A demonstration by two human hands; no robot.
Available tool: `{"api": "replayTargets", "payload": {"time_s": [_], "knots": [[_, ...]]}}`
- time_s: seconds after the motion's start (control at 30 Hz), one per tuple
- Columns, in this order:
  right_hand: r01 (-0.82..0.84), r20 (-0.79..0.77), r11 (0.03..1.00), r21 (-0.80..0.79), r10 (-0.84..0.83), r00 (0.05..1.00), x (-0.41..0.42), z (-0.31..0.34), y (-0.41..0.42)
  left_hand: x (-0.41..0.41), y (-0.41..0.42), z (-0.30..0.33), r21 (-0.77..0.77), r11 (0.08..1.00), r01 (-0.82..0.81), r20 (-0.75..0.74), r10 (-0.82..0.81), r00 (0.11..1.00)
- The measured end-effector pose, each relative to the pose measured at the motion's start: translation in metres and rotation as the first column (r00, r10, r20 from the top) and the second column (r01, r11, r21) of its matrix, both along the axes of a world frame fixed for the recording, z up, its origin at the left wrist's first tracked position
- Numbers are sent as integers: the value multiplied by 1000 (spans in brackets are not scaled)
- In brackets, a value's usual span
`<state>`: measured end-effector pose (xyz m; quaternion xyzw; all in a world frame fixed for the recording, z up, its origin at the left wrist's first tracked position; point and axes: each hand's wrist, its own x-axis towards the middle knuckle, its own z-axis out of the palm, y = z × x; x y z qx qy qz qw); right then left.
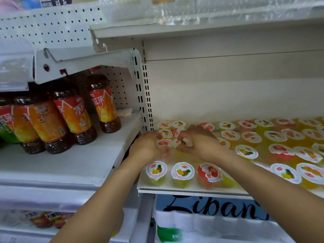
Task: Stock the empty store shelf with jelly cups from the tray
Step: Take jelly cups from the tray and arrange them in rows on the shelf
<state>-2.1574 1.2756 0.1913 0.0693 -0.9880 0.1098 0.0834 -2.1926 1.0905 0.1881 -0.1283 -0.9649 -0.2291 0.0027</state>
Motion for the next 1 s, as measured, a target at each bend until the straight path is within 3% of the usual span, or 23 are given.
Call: {"api": "replayTargets", "payload": {"time_s": [0.2,0.27,0.33,0.4,0.67,1.0], "knots": [[-259,70,940,-221,280,957,34,17,1,19,-21,-10,197,968,155,32,-164,986],[-299,169,944,-138,320,932,44,19,-2,28,-28,-8,227,958,178,33,-190,981],[-277,228,959,66,256,939,51,17,-4,36,-36,-7,160,966,201,90,-217,972],[-241,182,956,167,210,961,55,14,-9,42,-40,-8,58,979,196,137,-202,970],[-19,-56,981,194,31,998,48,0,-17,41,-17,-9,98,995,-9,113,-2,994],[75,-118,972,224,-50,992,40,-11,-20,36,-7,-19,207,977,-47,36,40,999]]}}
